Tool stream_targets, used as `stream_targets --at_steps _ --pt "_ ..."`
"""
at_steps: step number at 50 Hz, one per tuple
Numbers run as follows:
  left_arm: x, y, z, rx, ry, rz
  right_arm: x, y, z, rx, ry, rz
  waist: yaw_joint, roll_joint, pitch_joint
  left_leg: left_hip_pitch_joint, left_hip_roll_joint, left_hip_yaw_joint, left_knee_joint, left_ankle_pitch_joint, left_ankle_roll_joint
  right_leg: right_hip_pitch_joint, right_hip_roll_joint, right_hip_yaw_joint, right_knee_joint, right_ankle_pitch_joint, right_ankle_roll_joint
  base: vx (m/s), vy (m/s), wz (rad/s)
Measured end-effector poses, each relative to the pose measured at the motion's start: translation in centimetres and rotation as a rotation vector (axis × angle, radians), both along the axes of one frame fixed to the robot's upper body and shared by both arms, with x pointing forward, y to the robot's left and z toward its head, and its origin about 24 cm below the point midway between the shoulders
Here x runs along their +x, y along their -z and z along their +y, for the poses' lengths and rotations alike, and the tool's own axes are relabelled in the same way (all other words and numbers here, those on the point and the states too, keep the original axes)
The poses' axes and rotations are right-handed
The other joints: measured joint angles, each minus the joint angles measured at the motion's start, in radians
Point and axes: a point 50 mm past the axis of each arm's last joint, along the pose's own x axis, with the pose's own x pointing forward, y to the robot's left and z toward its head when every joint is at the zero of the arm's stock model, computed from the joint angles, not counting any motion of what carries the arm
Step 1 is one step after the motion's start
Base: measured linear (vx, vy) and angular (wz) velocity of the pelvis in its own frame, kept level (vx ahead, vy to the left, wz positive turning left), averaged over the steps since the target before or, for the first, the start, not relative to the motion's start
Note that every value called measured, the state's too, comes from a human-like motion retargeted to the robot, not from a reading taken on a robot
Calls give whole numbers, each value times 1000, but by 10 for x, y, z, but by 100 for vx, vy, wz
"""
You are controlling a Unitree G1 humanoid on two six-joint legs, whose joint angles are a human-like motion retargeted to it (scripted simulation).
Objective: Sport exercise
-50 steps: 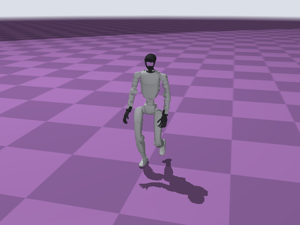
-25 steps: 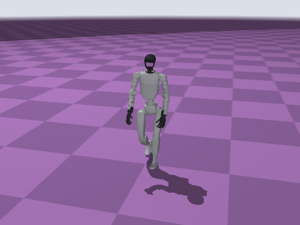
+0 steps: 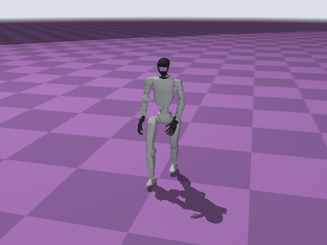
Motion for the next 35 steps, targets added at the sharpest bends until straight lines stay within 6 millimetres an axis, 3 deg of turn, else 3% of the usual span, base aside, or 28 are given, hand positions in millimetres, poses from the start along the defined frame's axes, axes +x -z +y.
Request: stream_targets --at_steps 5,8,10,12,16,21,27,30,35 --pt "-40 34 8 19 -26 160 -6 2 1 1 19 14 9 40 -4 -27 48 -22 303 -41 -50 58 62 -9 102 24 -45 0 -1 2" --pt "-78 59 16 48 -42 302 2 0 6 8 16 -16 18 75 -11 -135 105 -8 632 32 -113 92 114 -16 170 -7 -91 0 -3 5" --pt "-102 72 22 73 -44 393 13 -4 9 11 3 -57 32 97 -15 -235 152 12 862 115 -147 115 147 -16 191 -45 -127 0 0 0" --pt "-117 80 27 97 -41 463 32 -12 11 8 -14 -123 49 103 -21 -351 194 34 1038 159 -144 138 165 -8 181 -75 -151 0 0 0" --pt "-139 88 38 127 -45 549 75 -36 18 -2 -51 -280 88 75 -15 -550 253 93 1209 121 -74 210 160 27 134 -110 -158 0 0 0" --pt "-152 90 45 118 -88 573 124 -72 29 16 -66 -482 126 33 -7 -725 250 141 1062 54 -27 323 136 68 49 -121 -129 0 0 0" --pt "-151 90 41 97 -125 540 160 -108 44 57 -68 -665 134 -10 -18 -757 145 164 479 88 -48 426 76 83 -10 -150 -99 -1 1 17" --pt "-146 89 34 89 -120 514 165 -113 50 71 -82 -691 119 -24 -35 -729 85 148 230 105 -50 441 46 78 38 -188 -91 -2 3 27" --pt "-124 83 25 86 -89 453 154 -100 59 97 -116 -619 101 -75 -55 -672 2 148 167 166 -17 448 -21 93 206 -230 -60 2 4 20"
